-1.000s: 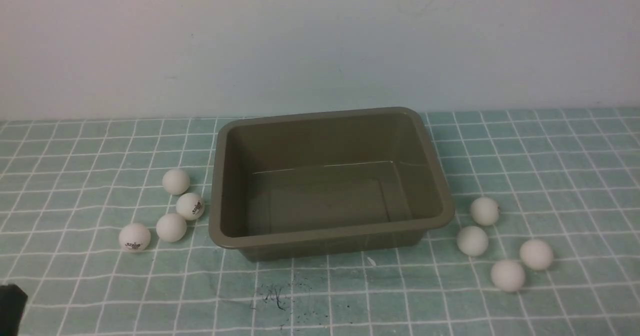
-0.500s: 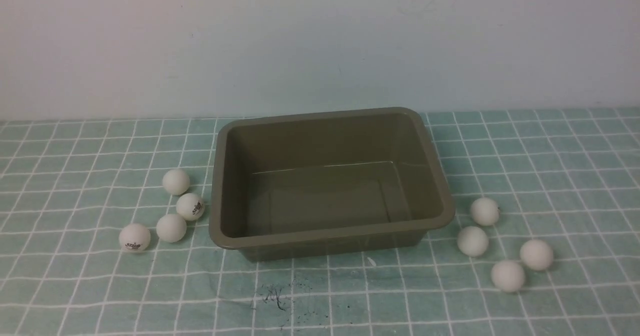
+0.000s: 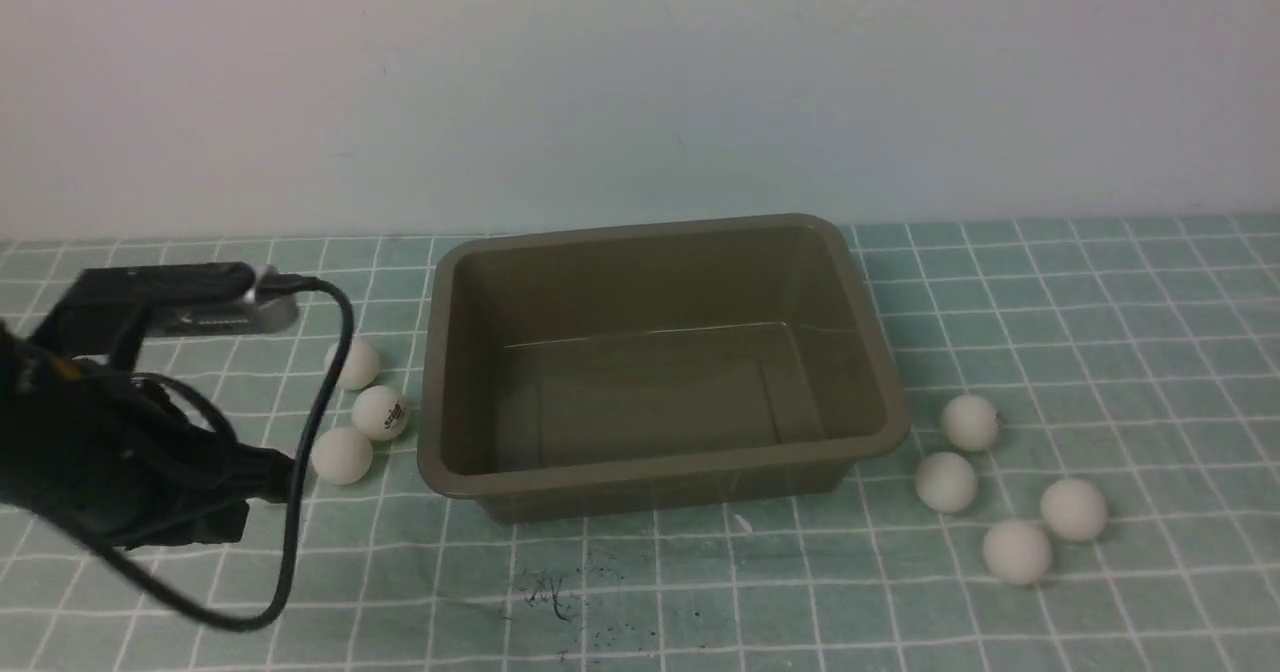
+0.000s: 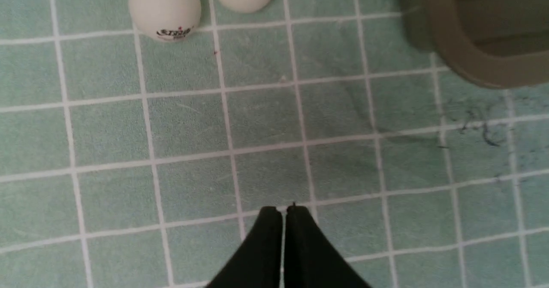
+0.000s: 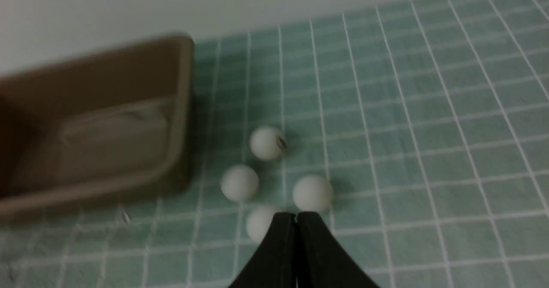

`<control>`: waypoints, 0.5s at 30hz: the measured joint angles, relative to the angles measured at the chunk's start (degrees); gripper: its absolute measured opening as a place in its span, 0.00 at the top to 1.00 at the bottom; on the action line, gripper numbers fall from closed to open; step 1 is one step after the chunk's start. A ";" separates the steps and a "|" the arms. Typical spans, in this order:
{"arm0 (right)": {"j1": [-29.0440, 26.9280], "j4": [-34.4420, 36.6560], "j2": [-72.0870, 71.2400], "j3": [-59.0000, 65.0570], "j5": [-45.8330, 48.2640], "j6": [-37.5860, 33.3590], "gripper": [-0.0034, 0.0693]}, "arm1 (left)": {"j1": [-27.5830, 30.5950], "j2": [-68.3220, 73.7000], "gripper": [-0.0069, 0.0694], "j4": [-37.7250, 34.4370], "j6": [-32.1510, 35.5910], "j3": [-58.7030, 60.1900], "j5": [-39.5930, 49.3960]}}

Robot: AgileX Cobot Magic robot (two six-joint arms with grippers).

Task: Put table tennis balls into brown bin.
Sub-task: 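Reach for and grasp a ping pong ball on the table beside the basket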

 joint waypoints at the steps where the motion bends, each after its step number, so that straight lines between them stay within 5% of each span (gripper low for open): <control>1: 0.00 -0.24 3.28 -2.14 2.44 -1.48 0.97 | 0.00 2.35 0.92 0.42 0.05 -1.17 -0.07; 8: 0.00 0.15 14.55 -10.07 8.59 -7.01 0.97 | 0.00 10.87 0.91 3.96 -0.58 -8.87 -0.67; 15: 0.00 0.65 17.34 -10.12 9.02 -7.80 0.97 | 0.12 16.20 0.75 13.28 -5.90 -12.28 -5.89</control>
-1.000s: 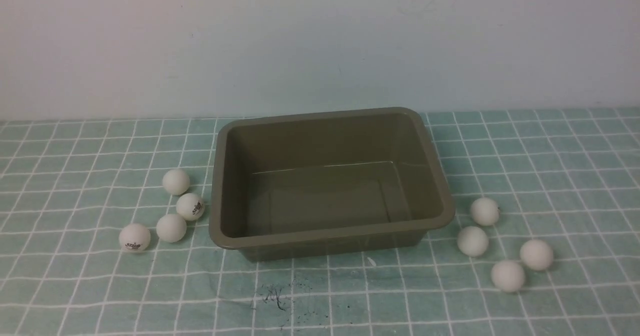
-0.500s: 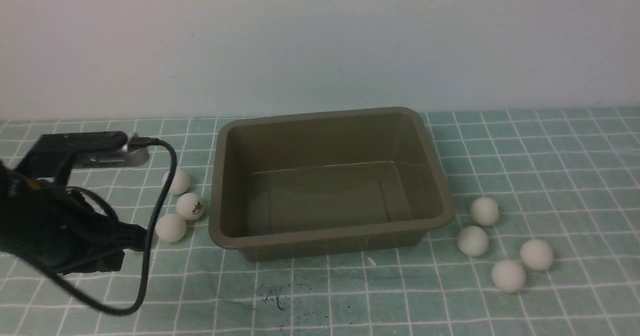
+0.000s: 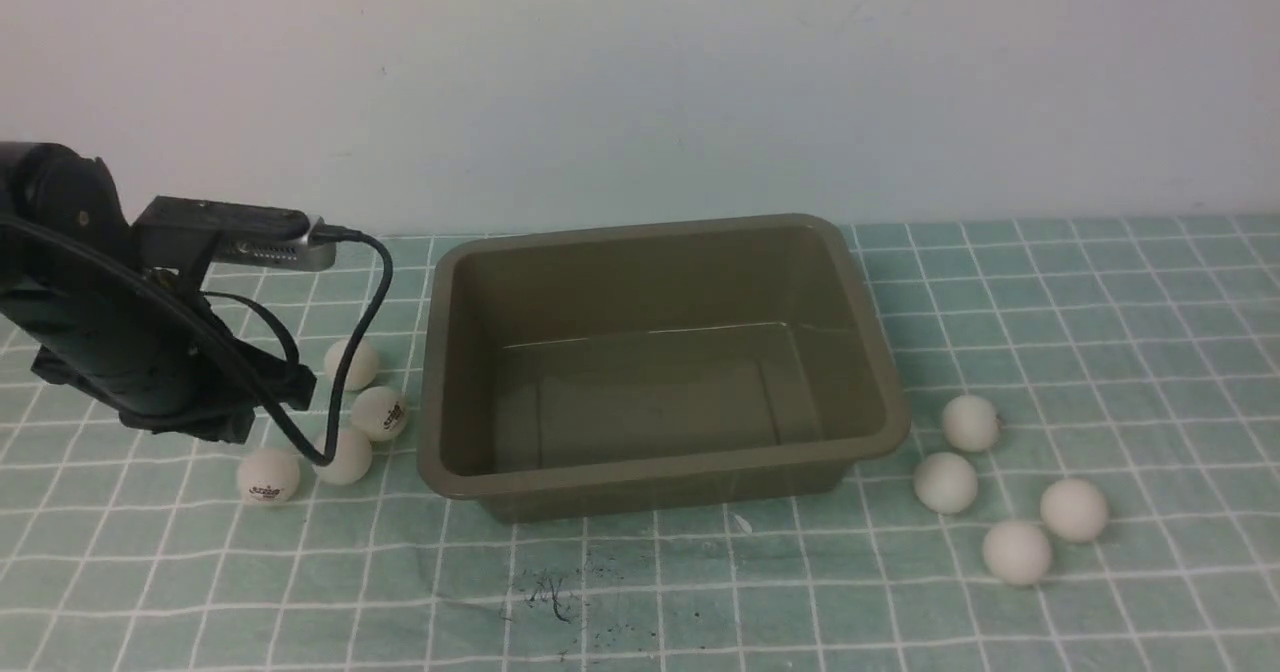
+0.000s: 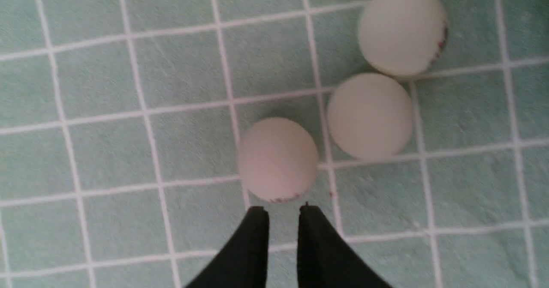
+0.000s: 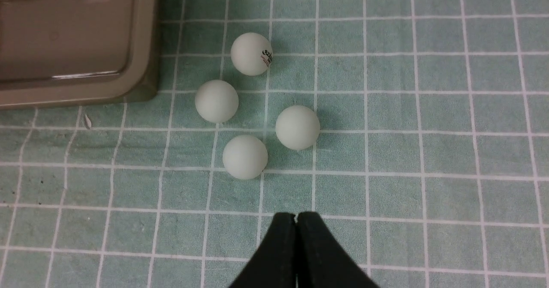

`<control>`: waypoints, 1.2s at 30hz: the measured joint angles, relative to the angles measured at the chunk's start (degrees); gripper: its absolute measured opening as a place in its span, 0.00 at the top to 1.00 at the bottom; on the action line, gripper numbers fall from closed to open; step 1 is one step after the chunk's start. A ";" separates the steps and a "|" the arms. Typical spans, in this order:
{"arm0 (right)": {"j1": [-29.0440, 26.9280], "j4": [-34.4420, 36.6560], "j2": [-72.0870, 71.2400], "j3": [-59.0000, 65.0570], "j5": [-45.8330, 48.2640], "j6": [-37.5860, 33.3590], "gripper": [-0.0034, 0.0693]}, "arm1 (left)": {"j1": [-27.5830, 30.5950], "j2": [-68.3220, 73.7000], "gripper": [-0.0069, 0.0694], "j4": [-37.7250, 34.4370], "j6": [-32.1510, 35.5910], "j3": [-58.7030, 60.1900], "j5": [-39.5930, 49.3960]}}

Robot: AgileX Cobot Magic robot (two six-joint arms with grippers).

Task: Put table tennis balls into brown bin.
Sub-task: 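Reach for and grasp a ping pong ball on the table beside the basket, then drop the ball into the bin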

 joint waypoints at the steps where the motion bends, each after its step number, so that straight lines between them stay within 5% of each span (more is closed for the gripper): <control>1: 0.00 0.00 0.06 0.00 0.00 0.00 0.97 | 0.05 1.06 0.71 0.68 -0.63 -0.06 -0.63; 7: 0.00 0.00 0.12 0.00 -0.05 0.00 0.97 | 0.06 7.37 0.37 1.14 -1.20 -0.23 -4.09; 12: 0.00 0.00 0.12 0.00 -0.05 -0.07 0.97 | 0.06 10.31 0.25 1.36 -1.57 -0.35 -7.16; 14: 0.00 0.00 0.12 0.00 -0.05 -0.07 0.97 | 0.06 11.14 0.27 1.48 -2.23 -0.35 -7.30; 17: 0.00 -0.19 0.46 0.00 -0.05 -0.02 0.97 | 0.06 12.36 0.45 2.04 -3.64 -0.35 -6.95; 26: 0.00 -5.88 11.16 -0.25 0.05 4.88 0.94 | -0.01 8.39 0.45 3.96 -5.13 -4.66 4.36; 36: 0.00 4.21 31.27 -0.35 -14.90 0.15 0.45 | -6.89 -0.16 0.45 -17.01 6.05 -10.72 4.82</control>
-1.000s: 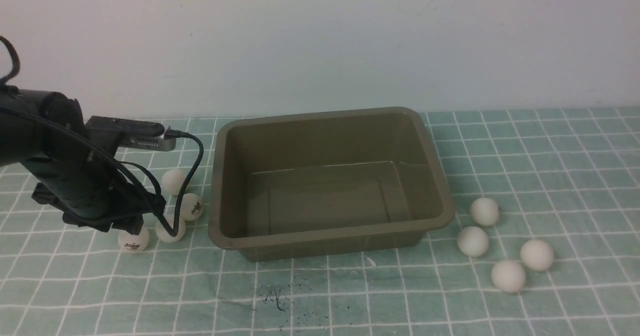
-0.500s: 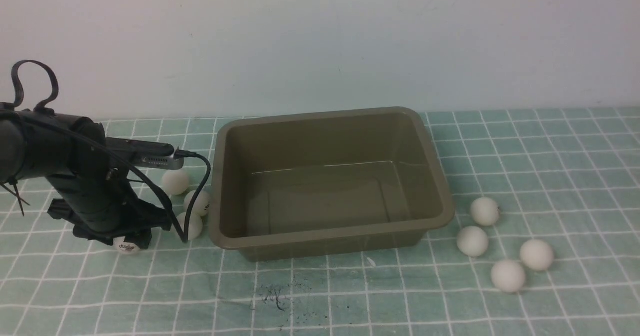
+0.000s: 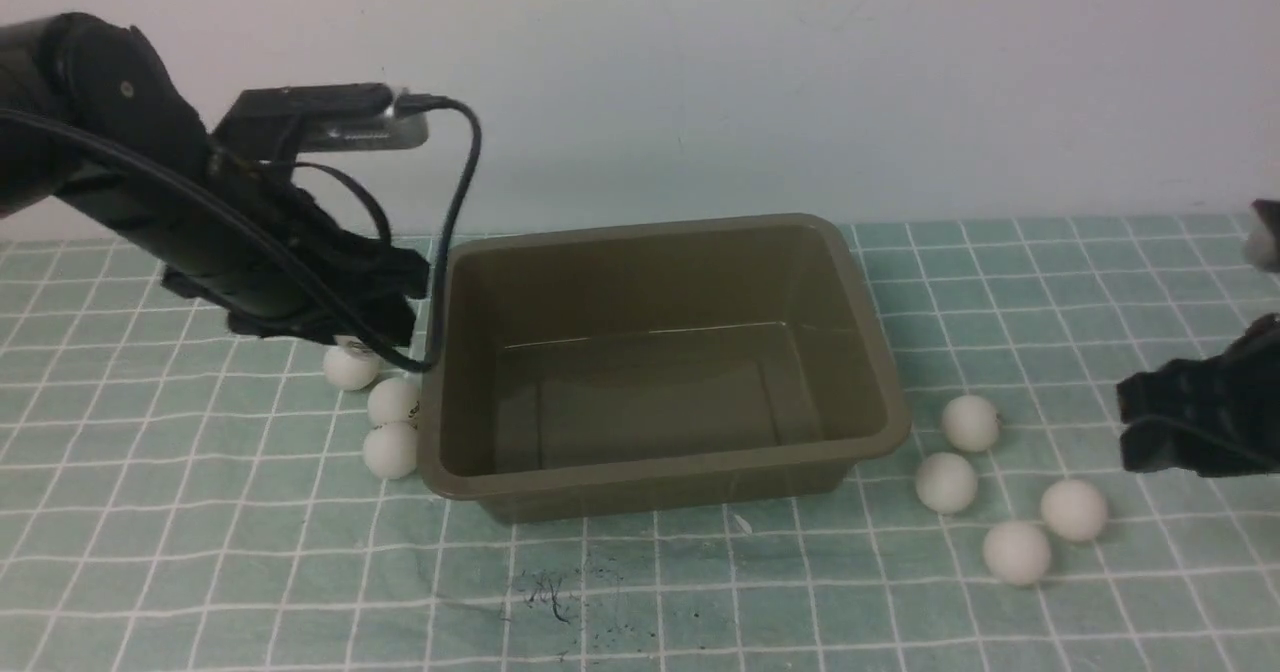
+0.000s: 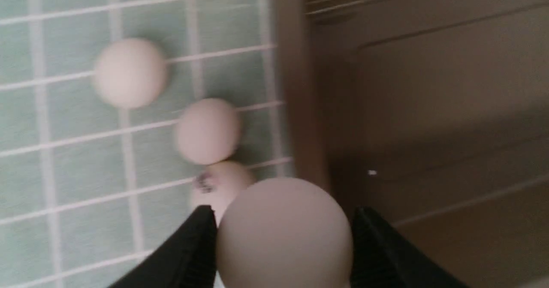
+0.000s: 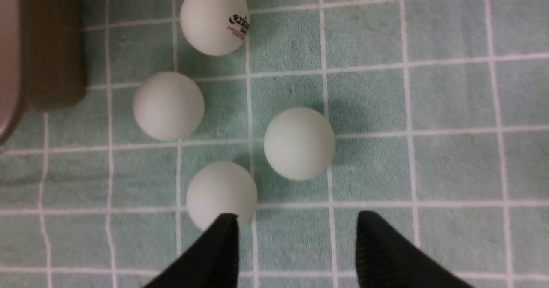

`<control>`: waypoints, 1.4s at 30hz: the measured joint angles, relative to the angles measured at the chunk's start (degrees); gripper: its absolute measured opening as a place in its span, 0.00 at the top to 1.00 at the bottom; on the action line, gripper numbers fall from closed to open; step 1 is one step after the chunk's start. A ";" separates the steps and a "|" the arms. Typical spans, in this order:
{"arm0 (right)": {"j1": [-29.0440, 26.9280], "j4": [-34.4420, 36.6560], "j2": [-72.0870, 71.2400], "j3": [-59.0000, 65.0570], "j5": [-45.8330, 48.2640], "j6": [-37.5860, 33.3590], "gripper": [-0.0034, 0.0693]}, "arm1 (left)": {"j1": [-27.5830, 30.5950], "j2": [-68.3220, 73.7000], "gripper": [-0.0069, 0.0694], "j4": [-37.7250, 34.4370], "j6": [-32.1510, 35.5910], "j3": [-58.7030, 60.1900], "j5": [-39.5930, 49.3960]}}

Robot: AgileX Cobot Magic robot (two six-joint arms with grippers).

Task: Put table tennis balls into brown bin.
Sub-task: 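Drop the ball into the bin, then reach for and grasp a ping pong ball on the table, then release the ping pong ball into the bin and lift the gripper away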

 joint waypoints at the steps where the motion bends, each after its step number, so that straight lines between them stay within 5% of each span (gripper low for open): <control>1: 0.00 0.36 3.91 0.00 -2.02 -0.07 0.36 | -1.76 0.94 0.45 -1.98 2.18 0.00 -0.39; 6: 0.00 1.03 14.37 -0.05 -9.06 -0.18 0.16 | -6.51 7.44 0.39 -5.24 4.53 -1.46 -2.63; 10: 0.00 2.14 18.16 -0.11 -12.73 -0.18 0.15 | -6.71 9.67 0.24 -5.29 4.53 -3.95 -1.51; 13: 0.00 4.28 20.70 -0.23 -14.51 -0.93 0.25 | -5.56 9.77 0.16 -3.85 3.29 -8.41 2.88; 16: 0.00 5.47 20.74 -0.94 -13.51 -2.73 0.48 | -2.18 8.60 0.32 0.15 -0.10 -12.83 7.89; 20: 0.34 5.66 16.39 -5.71 -7.01 -3.15 0.46 | 5.57 5.88 0.81 5.64 -1.67 -14.00 12.36; 28: 13.13 8.99 10.46 -20.09 -3.96 -10.59 0.46 | 11.32 8.17 0.90 2.00 5.22 -3.83 12.70; 33: 18.31 9.29 18.27 -30.28 -2.41 -11.17 0.45 | 9.42 13.17 0.72 -3.89 10.60 -2.28 9.43; 38: 18.51 5.37 23.56 -40.34 9.42 -8.19 0.22 | 7.58 15.99 0.32 -5.25 12.38 -2.22 2.69; 42: 17.76 -2.96 22.16 -43.77 19.03 -5.80 0.18 | 6.44 17.31 0.18 -5.32 12.86 -2.22 -0.93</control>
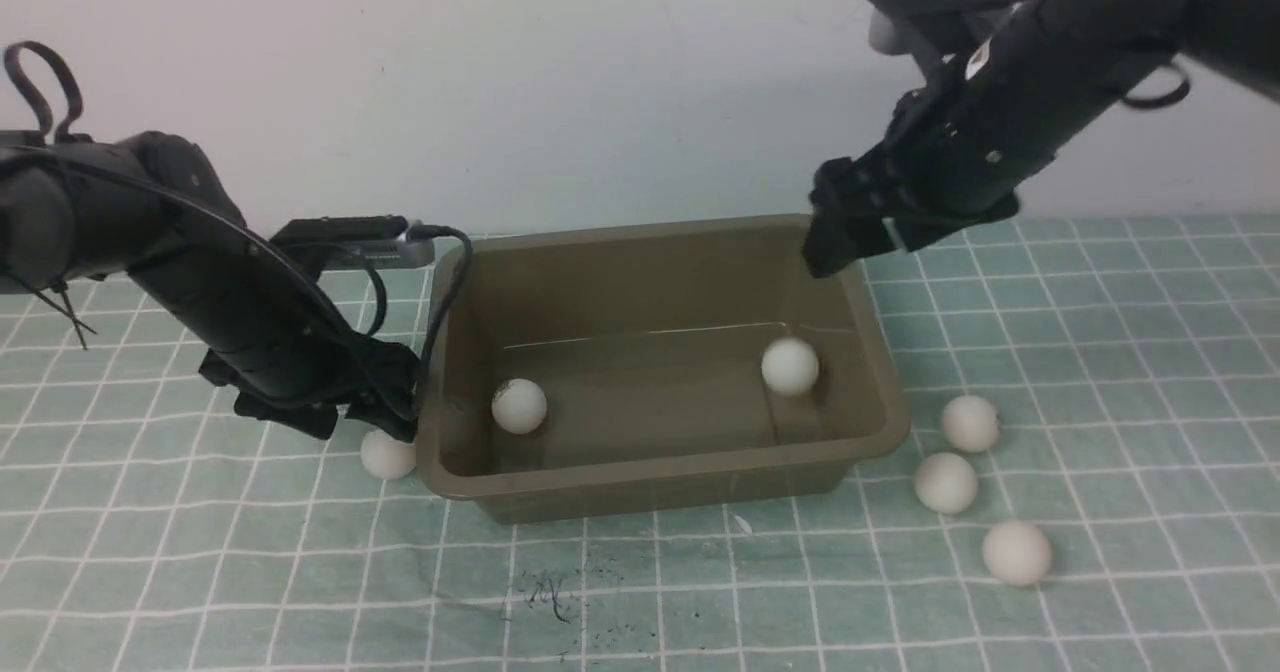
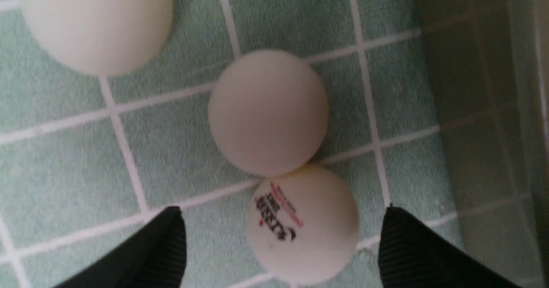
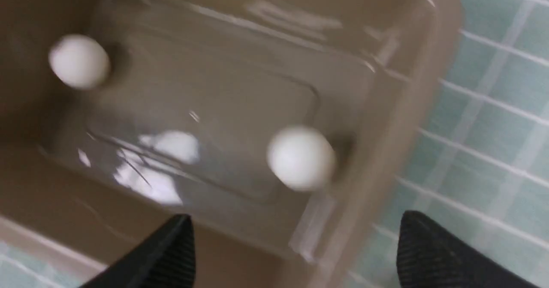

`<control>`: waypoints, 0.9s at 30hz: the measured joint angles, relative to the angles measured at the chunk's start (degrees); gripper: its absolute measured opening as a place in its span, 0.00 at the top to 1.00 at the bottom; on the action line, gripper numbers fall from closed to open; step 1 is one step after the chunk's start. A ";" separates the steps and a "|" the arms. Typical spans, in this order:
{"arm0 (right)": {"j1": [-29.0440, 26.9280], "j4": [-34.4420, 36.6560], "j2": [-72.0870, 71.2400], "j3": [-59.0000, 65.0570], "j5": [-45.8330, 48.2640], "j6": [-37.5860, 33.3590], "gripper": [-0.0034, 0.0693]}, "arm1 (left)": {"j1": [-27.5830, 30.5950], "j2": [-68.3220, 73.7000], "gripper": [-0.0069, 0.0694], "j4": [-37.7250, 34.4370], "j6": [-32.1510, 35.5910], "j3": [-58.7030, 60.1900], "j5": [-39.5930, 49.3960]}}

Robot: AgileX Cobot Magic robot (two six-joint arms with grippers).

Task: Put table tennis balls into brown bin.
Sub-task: 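Release the ping pong ball into the bin and lift the gripper away, then reach for and grasp a ping pong ball on the table beside the basket, then drop the ball into the bin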

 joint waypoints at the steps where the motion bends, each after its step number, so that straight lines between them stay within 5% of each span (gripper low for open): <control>1: -0.62 -2.95 -1.24 -0.04 1.83 1.28 0.21 | -0.25 0.68 0.17 -0.20 0.00 0.00 -1.03; 3: -1.89 -7.47 -3.48 0.79 3.31 3.11 0.29 | -0.49 1.77 0.22 -0.25 -0.54 0.00 -1.54; 6: -5.32 -10.51 -10.10 6.00 3.38 4.87 0.50 | -0.62 2.74 0.47 0.37 -3.07 -0.19 -0.22; 11: -10.81 -8.05 -20.18 20.94 3.42 5.90 0.84 | -0.07 1.28 0.45 4.82 -6.66 -3.62 7.29; 14: -12.03 -4.09 -22.85 31.42 -2.87 6.25 0.91 | 0.30 -2.90 0.45 6.43 -7.94 -6.65 11.16; 18: -11.93 3.88 -20.48 41.74 -14.87 2.64 0.80 | -1.44 -8.86 0.45 2.91 -6.56 -8.88 12.09; 27: -9.77 9.84 -5.51 41.76 -24.50 -4.30 0.20 | -12.71 -4.21 0.41 -2.08 -1.26 -9.13 7.97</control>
